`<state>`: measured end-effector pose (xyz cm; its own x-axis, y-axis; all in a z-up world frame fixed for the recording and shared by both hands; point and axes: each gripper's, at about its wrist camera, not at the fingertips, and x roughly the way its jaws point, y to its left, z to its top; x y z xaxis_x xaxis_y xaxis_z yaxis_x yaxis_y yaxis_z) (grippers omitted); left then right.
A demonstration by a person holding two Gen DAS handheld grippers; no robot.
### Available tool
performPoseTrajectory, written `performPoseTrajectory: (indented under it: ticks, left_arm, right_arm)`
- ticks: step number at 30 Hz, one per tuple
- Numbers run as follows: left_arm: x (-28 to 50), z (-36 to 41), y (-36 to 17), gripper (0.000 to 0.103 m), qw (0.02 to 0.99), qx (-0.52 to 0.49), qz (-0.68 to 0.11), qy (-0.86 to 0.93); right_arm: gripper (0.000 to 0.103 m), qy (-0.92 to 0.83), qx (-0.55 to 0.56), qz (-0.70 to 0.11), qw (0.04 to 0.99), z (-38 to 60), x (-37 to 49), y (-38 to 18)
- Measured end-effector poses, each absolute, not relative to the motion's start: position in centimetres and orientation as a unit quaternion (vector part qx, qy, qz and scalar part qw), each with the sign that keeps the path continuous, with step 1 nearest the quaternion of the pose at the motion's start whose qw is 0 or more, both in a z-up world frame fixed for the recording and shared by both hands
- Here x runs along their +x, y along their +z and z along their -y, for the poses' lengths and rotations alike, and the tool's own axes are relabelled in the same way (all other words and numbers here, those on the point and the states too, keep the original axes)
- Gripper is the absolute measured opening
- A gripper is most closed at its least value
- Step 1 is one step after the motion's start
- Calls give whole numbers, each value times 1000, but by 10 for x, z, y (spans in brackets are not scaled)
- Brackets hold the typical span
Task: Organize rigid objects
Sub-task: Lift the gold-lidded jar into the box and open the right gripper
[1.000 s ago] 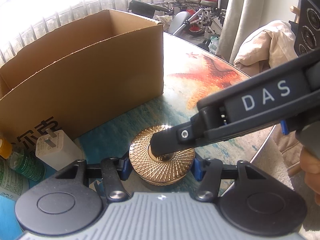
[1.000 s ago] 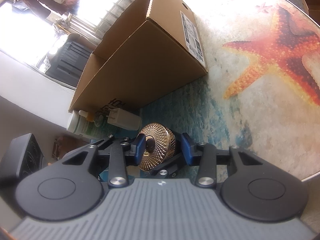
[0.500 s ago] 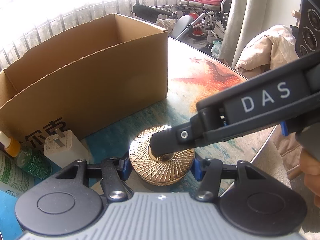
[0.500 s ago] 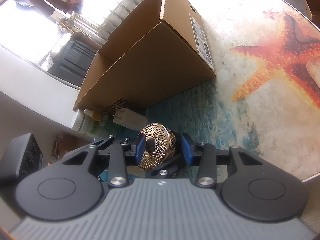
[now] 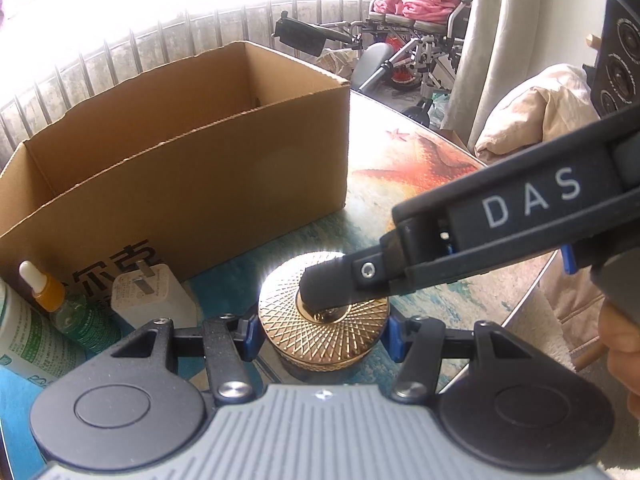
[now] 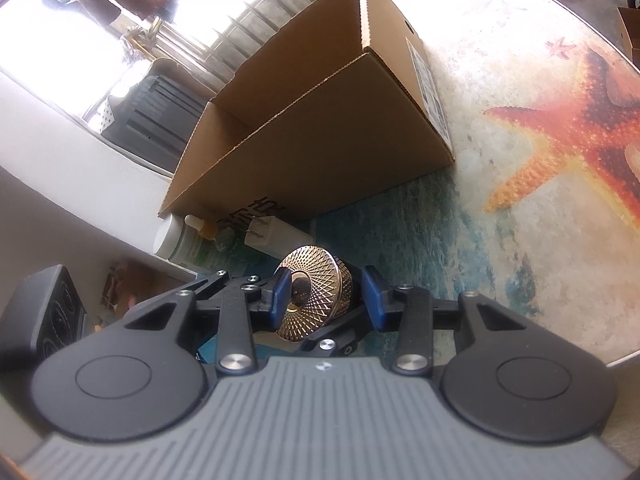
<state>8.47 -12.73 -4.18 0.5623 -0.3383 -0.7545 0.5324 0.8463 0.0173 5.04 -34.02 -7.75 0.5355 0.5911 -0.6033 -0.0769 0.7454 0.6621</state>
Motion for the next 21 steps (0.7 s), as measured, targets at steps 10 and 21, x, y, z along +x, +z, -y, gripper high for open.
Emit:
performPoseTrajectory:
  ticks: [10,21]
  left_arm:
    - [84,118,-24,57,884,107,-383,-245]
    - [91,105,25,57,910,91,-334,-226]
  right_arm:
    - [39,211,270,-415,843,326,47,-53]
    - [39,248,220,-362,872,312,58,10]
